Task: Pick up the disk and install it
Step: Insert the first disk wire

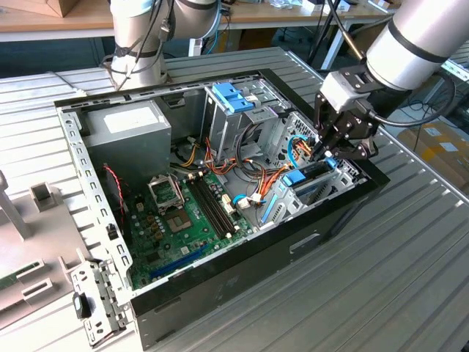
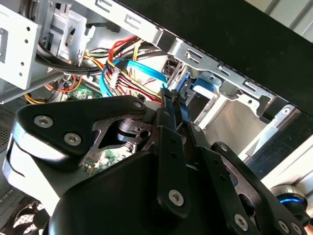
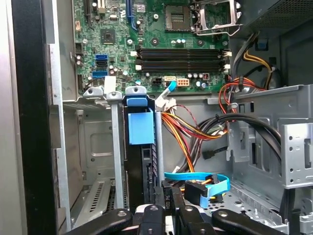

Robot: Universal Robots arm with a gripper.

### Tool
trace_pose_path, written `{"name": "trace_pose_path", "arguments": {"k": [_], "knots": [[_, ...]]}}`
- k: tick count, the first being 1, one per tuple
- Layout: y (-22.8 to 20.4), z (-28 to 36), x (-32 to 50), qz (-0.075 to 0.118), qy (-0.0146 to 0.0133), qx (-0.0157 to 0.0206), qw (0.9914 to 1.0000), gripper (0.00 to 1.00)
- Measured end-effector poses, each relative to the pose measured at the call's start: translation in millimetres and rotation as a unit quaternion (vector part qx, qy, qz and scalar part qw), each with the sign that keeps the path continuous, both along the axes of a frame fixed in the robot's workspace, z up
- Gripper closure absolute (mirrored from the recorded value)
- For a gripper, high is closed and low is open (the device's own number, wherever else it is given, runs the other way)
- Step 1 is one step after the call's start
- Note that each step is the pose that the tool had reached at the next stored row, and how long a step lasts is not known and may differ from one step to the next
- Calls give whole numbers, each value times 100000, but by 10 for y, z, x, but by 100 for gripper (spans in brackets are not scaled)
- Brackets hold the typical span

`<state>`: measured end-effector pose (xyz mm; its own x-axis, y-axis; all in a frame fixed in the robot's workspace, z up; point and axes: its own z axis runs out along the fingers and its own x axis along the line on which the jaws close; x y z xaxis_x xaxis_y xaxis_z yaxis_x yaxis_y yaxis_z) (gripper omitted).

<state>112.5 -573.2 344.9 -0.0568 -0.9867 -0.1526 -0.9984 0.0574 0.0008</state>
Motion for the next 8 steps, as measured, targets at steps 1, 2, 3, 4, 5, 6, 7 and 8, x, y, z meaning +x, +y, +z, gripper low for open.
{"name": "trace_pose_path", "arguments": {"k": [1,2,3,4,5,6,7,8], "knots": [[-24,0,0,-3,1,104,100000,82],[-37,1,0,-2,1,132,100000,82],[-45,1,0,0,1,135,100000,82],[-49,0,0,-1,3,145,100000,82],[-51,1,0,-1,1,144,100000,82],[-51,1,0,-1,2,150,100000,82],[-55,0,0,0,2,154,100000,82],[-62,0,0,2,2,155,100000,82]]}}
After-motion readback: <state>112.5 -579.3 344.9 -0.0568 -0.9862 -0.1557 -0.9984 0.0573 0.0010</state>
